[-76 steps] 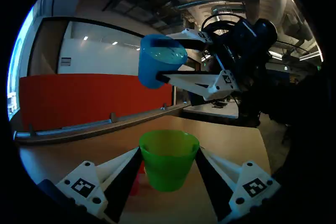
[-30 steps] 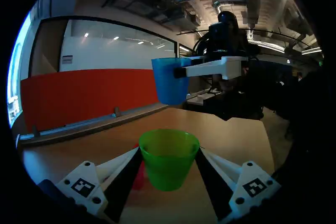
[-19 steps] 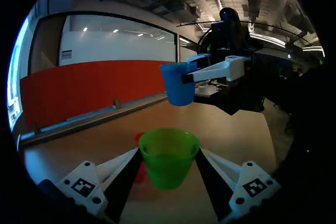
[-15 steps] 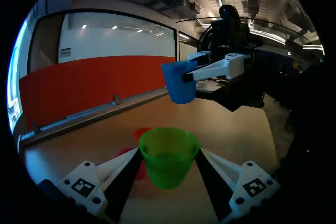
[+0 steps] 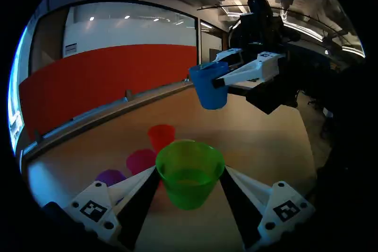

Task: Pour water

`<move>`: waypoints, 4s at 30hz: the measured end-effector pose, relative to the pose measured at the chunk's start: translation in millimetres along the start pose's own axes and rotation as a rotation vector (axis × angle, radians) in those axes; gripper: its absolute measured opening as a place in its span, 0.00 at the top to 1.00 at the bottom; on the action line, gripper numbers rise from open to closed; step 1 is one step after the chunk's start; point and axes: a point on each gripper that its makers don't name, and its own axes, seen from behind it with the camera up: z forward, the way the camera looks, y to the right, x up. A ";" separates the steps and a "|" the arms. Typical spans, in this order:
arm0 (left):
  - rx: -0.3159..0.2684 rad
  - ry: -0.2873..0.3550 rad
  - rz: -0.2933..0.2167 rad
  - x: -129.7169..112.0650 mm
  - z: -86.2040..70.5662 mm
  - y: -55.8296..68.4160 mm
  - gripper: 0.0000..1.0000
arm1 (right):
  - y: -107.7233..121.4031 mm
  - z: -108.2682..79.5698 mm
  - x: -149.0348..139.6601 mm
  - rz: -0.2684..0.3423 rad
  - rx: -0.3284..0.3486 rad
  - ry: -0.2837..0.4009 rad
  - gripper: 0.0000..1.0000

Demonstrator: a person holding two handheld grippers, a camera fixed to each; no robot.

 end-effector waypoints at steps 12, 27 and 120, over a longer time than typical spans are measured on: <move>-0.020 -0.088 -0.010 -28.6 16.1 2.6 0.14 | 10.2 2.5 -34.9 0.013 -0.009 -0.066 0.10; -0.030 -0.174 -0.041 -61.5 33.3 -6.7 0.14 | 12.4 7.0 -60.4 0.023 -0.003 -0.111 0.10; 0.078 -0.156 -0.042 -48.0 -37.6 -26.1 0.03 | -8.7 29.3 -164.2 0.039 0.021 -0.319 0.09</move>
